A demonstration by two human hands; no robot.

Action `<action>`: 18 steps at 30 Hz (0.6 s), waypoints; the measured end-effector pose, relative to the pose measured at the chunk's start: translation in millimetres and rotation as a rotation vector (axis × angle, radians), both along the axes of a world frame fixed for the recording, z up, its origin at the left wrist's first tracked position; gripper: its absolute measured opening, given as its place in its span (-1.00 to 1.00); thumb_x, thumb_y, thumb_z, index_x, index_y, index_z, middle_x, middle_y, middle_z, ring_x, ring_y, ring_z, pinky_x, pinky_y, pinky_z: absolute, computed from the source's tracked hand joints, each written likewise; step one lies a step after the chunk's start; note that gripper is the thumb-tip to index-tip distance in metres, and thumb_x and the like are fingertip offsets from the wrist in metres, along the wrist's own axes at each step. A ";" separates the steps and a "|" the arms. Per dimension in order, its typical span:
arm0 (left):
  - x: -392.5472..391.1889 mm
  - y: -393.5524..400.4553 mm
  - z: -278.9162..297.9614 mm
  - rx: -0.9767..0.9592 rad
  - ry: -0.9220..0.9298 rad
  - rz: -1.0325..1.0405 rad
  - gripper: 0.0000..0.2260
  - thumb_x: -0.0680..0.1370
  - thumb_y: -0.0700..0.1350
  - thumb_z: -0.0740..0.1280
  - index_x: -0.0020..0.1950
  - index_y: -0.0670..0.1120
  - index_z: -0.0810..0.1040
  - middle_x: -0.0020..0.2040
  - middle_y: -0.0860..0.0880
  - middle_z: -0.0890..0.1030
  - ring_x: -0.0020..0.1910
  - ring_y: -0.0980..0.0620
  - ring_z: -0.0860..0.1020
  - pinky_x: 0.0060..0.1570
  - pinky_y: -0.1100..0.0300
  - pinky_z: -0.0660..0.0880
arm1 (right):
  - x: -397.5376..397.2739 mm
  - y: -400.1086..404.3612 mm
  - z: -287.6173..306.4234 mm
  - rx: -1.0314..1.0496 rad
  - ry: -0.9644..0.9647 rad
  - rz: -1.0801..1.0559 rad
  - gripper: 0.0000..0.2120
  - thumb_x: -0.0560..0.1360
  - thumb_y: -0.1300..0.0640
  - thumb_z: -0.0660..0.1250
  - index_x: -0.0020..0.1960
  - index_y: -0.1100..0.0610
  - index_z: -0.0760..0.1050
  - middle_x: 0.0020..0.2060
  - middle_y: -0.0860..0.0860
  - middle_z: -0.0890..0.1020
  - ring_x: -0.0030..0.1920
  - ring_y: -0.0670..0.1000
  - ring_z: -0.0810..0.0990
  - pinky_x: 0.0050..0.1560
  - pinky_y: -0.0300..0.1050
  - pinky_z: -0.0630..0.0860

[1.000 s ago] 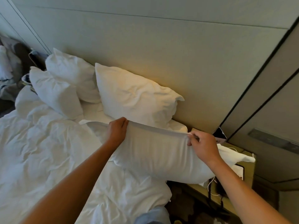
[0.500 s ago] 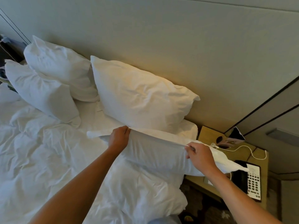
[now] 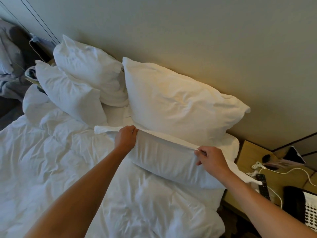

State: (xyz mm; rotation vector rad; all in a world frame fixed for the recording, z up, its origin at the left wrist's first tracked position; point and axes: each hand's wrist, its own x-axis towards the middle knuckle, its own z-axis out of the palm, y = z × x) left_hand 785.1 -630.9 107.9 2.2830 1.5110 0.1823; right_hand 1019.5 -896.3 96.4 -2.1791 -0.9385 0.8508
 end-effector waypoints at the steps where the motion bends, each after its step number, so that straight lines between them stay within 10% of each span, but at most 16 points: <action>1: -9.0 2.9 -6.3 -0.020 0.001 0.044 -0.69 0.70 -0.04 0.20 -0.09 -0.15 0.64 -0.09 -0.12 0.67 -0.08 -0.14 0.63 -0.08 0.02 0.55 | -7.4 7.9 -2.6 -0.003 -0.006 0.028 -0.75 0.65 0.05 0.36 -0.18 0.01 0.68 -0.43 -0.11 0.70 -0.35 -0.18 0.68 -0.18 -0.13 0.58; 12: -30.2 85.2 10.0 0.101 -0.107 0.127 -0.71 0.67 -0.07 0.25 -0.13 -0.20 0.62 -0.11 -0.21 0.65 -0.07 -0.23 0.61 -0.08 0.00 0.51 | -41.8 82.9 23.8 0.129 -0.051 0.086 -0.69 0.65 0.04 0.35 -0.26 0.00 0.62 -0.46 -0.14 0.68 -0.38 -0.18 0.68 -0.18 -0.16 0.62; 18: -3.1 99.4 8.3 0.025 -0.131 0.196 -0.62 0.64 -0.05 0.34 0.45 -0.07 0.51 0.53 -0.22 0.38 0.56 -0.22 0.26 0.48 -0.04 0.28 | -28.2 128.1 10.2 0.086 -0.082 -0.014 -0.71 0.67 0.06 0.32 -0.14 0.09 0.71 -0.45 -0.04 0.69 -0.32 -0.05 0.69 -0.13 -0.06 0.66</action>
